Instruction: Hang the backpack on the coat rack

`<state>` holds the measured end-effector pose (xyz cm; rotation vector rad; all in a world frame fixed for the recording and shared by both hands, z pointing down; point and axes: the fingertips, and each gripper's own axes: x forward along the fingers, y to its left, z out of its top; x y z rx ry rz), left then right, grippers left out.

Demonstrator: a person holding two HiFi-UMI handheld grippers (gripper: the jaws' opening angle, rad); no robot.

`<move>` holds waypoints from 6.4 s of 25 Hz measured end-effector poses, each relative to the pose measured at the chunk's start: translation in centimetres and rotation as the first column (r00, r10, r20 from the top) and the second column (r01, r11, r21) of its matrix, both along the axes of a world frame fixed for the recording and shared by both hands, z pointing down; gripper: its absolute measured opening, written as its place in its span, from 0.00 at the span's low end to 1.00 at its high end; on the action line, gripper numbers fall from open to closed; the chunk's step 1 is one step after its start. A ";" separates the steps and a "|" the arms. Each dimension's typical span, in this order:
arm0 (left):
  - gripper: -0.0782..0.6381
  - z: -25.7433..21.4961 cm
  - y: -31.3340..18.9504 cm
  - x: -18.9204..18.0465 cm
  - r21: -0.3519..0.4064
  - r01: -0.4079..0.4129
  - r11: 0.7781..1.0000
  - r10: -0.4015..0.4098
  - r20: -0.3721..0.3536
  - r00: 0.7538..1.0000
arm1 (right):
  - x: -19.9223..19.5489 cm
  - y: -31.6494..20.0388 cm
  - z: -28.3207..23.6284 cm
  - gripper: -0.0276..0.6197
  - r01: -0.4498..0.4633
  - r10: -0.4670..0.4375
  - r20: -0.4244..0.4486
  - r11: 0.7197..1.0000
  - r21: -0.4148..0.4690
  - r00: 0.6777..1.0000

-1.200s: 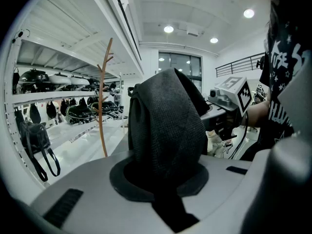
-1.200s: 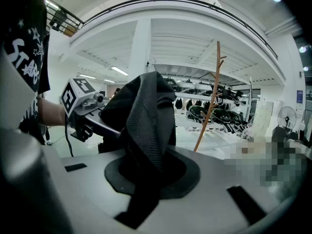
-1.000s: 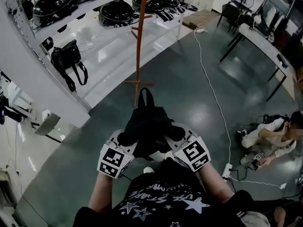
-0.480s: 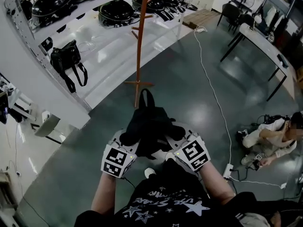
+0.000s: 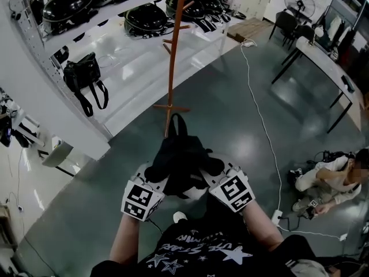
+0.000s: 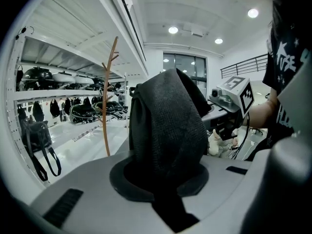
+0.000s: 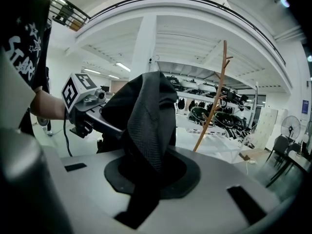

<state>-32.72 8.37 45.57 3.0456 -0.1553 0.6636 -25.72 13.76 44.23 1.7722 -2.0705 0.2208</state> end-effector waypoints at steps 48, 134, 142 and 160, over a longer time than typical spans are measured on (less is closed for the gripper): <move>0.22 -3.0 -24.0 38.0 0.114 0.205 0.972 -0.207 0.002 0.978 | 39.1 -25.9 -3.0 0.14 0.258 -0.255 -0.042 0.963 0.083 0.966; 0.22 7.2 -43.7 44.1 0.050 0.550 0.834 -0.545 0.237 0.804 | 46.4 -49.3 9.1 0.15 0.584 -0.574 0.129 0.809 -0.067 0.809; 0.25 9.6 -44.1 43.3 0.061 0.563 0.824 -0.557 0.276 0.784 | 46.0 -49.7 11.4 0.17 0.565 -0.555 0.117 0.821 -0.084 0.823; 0.42 13.8 -47.6 42.6 0.071 0.621 0.780 -0.607 0.325 0.725 | 46.2 -53.3 14.7 0.45 0.431 -0.409 0.157 0.890 -0.147 0.899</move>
